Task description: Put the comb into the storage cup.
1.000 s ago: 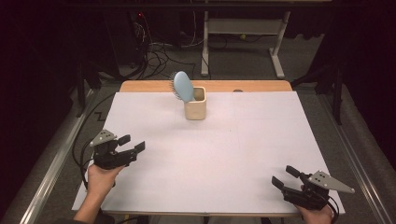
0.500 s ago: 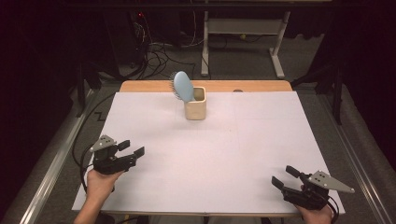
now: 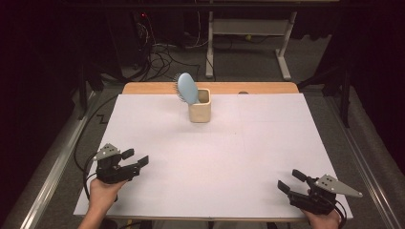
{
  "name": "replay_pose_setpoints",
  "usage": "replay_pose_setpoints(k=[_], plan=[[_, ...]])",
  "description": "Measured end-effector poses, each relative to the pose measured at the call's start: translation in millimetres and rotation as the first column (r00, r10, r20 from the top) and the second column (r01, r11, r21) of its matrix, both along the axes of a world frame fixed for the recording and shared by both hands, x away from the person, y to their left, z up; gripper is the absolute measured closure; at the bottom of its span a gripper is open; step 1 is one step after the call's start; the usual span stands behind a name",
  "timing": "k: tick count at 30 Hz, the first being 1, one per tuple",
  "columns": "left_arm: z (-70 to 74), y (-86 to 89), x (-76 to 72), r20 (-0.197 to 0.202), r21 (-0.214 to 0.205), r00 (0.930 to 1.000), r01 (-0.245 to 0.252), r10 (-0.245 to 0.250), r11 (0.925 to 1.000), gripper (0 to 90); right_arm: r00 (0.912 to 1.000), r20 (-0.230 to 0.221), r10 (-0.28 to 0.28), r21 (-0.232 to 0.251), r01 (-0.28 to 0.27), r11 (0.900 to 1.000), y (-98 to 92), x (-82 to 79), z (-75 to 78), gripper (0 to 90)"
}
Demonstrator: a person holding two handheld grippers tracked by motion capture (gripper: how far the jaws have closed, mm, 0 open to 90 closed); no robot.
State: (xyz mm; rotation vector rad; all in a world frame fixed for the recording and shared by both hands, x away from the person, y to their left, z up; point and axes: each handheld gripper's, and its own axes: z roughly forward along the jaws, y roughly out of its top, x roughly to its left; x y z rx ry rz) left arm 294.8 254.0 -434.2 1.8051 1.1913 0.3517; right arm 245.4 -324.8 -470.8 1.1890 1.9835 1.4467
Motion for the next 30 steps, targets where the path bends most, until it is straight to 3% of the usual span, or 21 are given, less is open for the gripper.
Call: replay_pose_setpoints(k=[17,30], plan=[[-11.9,-2.5,-5.5,-0.001,0.015,1.0,-0.009,0.009,0.9998,30.4,1.0,-0.002,0.001,-0.001,-0.001,1.0,0.1,0.3,-0.2,25.8],[-21.7,-4.3,-7.2,-0.029,0.017,0.9996,0.0,0.001,0.9999,30.0,1.0,-0.002,-0.001,0.001,0.001,1.0,-0.4,-0.1,-0.1,25.8]])
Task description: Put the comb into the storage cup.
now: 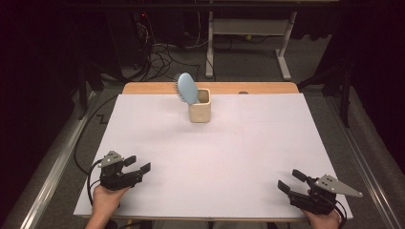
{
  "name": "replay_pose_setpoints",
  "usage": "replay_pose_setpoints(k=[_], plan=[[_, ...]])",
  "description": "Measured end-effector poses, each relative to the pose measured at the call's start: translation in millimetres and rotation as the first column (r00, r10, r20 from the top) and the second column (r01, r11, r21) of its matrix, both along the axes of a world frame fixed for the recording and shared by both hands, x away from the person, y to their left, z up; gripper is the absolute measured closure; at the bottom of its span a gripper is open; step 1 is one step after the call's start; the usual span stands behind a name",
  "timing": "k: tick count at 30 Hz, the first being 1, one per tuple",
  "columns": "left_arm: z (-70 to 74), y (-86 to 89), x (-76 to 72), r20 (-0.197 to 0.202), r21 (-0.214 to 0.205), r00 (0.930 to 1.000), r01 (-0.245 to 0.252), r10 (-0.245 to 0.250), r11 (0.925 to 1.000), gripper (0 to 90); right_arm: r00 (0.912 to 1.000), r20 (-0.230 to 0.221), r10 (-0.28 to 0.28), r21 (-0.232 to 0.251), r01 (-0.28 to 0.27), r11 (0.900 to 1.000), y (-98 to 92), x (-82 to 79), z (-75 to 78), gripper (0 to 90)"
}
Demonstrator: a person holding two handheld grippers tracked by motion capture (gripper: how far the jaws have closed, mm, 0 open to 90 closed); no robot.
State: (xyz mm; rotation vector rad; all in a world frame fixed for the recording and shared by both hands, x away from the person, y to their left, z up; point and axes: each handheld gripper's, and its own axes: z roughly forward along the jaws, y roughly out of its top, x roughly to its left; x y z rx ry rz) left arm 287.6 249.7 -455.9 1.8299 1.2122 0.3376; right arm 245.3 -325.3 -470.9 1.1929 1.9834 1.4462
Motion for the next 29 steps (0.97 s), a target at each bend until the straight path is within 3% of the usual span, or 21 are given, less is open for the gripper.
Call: replay_pose_setpoints(k=[22,29], plan=[[-16.6,3.6,-9.0,-0.046,-0.027,0.9989,-0.01,0.008,0.9996,30.3,1.0,-0.001,-0.001,-0.001,0.001,1.0,-0.1,0.1,-0.1,25.8],[-16.2,1.6,-10.1,-0.037,-0.019,0.9993,-0.005,0.005,0.9998,30.3,1.0,-0.002,0.007,0.003,-0.007,1.0,0.2,0.1,0.2,25.7]])
